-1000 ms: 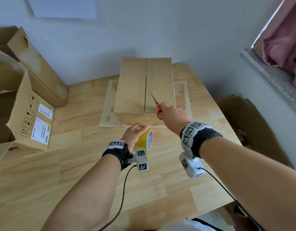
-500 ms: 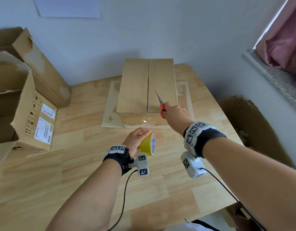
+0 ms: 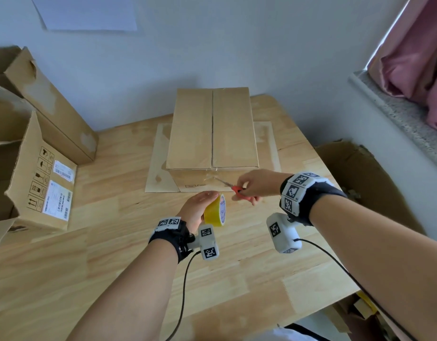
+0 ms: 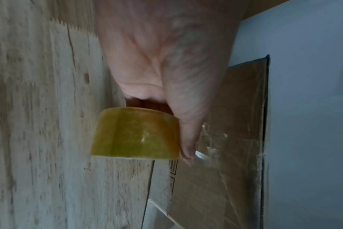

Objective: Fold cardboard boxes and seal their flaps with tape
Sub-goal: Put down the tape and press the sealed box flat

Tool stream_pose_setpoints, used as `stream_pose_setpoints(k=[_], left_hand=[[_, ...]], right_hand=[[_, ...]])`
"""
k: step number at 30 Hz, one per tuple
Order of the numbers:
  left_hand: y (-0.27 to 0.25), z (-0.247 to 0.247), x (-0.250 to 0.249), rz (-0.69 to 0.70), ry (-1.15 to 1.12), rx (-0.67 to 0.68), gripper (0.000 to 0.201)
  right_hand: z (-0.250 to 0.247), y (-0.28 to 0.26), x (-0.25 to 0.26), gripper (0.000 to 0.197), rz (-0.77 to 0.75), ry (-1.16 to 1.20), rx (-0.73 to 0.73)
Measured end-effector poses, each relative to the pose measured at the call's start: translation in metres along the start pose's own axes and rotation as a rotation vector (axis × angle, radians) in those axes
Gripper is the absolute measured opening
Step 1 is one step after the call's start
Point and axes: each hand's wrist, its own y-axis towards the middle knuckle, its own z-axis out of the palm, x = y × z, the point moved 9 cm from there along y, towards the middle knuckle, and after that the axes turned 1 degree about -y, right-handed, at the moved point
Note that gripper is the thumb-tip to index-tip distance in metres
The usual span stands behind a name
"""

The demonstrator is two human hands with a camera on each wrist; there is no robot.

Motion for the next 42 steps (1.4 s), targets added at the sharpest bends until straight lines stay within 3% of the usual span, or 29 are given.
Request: stream_pose_setpoints(k=[3, 5, 9, 15, 21, 26, 31, 37, 42], left_hand=[[-0.001, -0.004, 0.0, -0.005, 0.018, -0.014, 0.023], [0.0, -0.005, 0.0, -0.018, 0.019, -0.023, 0.021], [0.002, -0.006, 0.002, -0.057, 0.006, -0.029, 0.009], [0.003, -0.008, 0.001, -0.068, 0.007, -0.033, 0.032], [0.003, -0.01, 0.0, -0.075, 0.008, -0.026, 0.034], [0.002, -0.009, -0.003, -0.089, 0.015, -0.025, 0.025], [-0.002, -0.007, -0.005, -0.105, 0.062, 0.004, 0.03], [-0.008, -0.005, -0.008, -0.098, 0.039, 0.038, 0.016], [-0.015, -0.014, -0.01, -0.138, 0.158, 0.016, 0.005]], right_hand=[[0.023, 0.001, -0.02, 0.044, 0.186, 0.042, 0.198], [0.028, -0.002, -0.023, 0.05, 0.264, 0.006, 0.255], [0.02, 0.008, -0.011, 0.045, 0.194, -0.159, 0.226], [0.022, 0.025, 0.009, 0.034, 0.094, -0.217, 0.215], [0.012, 0.029, 0.016, 0.039, 0.027, -0.278, 0.149], [0.007, 0.035, 0.009, 0.036, -0.004, -0.292, 0.052], [0.011, 0.035, 0.01, 0.035, -0.016, -0.296, 0.054], [0.013, 0.04, 0.024, 0.036, -0.05, -0.32, 0.032], [0.016, 0.039, 0.012, 0.028, -0.018, -0.221, 0.023]])
